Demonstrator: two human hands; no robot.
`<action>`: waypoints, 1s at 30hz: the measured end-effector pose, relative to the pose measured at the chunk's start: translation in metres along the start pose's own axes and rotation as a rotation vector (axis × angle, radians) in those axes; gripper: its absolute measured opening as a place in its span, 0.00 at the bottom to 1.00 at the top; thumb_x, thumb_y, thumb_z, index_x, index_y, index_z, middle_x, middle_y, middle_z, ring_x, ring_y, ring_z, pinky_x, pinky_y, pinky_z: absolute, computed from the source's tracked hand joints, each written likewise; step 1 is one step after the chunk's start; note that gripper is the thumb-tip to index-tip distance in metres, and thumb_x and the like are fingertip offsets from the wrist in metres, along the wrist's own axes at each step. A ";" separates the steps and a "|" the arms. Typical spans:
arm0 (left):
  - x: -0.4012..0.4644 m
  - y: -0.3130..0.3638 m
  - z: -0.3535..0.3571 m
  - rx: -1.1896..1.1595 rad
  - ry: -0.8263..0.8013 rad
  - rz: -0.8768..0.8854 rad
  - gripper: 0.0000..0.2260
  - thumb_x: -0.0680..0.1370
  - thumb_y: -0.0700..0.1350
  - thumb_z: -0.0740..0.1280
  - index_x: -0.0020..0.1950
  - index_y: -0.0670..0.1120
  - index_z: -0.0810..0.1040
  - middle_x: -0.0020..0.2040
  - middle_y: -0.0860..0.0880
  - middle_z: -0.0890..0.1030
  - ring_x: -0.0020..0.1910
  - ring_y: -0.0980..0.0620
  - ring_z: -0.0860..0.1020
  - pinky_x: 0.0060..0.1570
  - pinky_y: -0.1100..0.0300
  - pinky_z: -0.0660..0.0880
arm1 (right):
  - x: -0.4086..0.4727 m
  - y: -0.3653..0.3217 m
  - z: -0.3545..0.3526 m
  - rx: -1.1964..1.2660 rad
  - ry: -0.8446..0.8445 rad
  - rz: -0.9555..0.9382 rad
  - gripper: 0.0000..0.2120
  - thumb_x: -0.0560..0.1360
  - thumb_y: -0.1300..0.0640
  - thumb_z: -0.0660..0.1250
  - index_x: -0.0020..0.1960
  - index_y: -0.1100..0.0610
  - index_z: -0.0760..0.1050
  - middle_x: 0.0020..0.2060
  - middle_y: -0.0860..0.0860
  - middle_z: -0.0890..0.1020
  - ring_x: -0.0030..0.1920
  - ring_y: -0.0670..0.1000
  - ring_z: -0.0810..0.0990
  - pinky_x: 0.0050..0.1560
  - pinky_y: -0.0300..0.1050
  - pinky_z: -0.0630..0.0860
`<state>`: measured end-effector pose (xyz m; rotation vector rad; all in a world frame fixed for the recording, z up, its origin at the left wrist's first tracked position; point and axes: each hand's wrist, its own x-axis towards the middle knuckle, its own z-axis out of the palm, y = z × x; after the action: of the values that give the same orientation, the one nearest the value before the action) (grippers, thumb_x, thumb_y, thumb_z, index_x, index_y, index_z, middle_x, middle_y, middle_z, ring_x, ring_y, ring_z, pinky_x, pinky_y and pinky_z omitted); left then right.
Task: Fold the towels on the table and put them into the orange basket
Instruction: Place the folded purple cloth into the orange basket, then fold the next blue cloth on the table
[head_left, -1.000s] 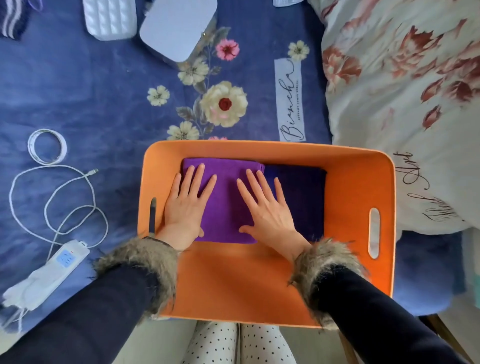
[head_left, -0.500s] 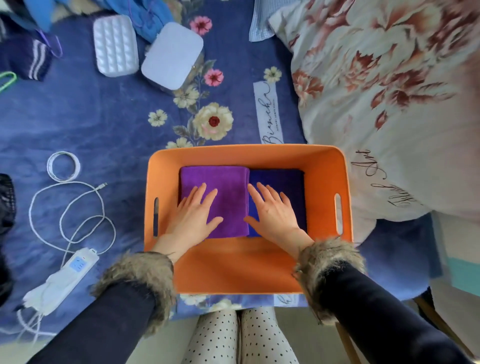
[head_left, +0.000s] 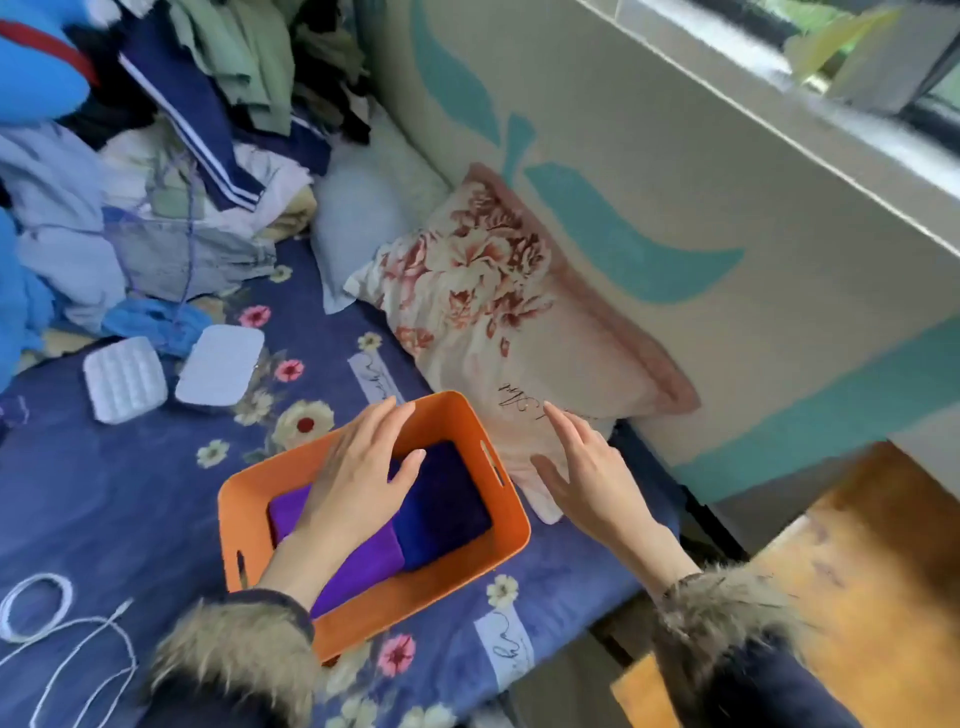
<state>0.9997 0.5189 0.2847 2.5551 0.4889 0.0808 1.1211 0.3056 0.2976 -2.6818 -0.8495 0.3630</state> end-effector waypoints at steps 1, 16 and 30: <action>0.004 0.011 -0.002 0.004 -0.021 0.060 0.29 0.75 0.61 0.51 0.72 0.48 0.64 0.73 0.48 0.65 0.72 0.49 0.62 0.70 0.54 0.59 | -0.013 0.007 -0.011 -0.005 0.046 0.045 0.28 0.78 0.48 0.60 0.75 0.51 0.55 0.72 0.49 0.64 0.69 0.54 0.67 0.63 0.49 0.68; -0.096 0.244 0.053 0.013 -0.411 1.111 0.24 0.74 0.54 0.55 0.60 0.40 0.76 0.57 0.41 0.79 0.57 0.42 0.78 0.60 0.56 0.69 | -0.362 0.027 -0.055 -0.006 0.518 0.929 0.26 0.79 0.49 0.57 0.74 0.52 0.56 0.72 0.48 0.64 0.70 0.49 0.64 0.68 0.47 0.64; -0.454 0.339 0.087 -0.081 -0.734 1.871 0.25 0.75 0.57 0.51 0.64 0.45 0.74 0.63 0.47 0.75 0.64 0.46 0.73 0.59 0.52 0.71 | -0.716 -0.142 0.044 0.068 0.806 1.710 0.26 0.80 0.49 0.56 0.75 0.51 0.53 0.73 0.47 0.62 0.72 0.49 0.61 0.69 0.45 0.59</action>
<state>0.6998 0.0445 0.4030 1.8080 -2.0310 -0.1676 0.4657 0.0015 0.4127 -2.3388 1.6550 -0.3749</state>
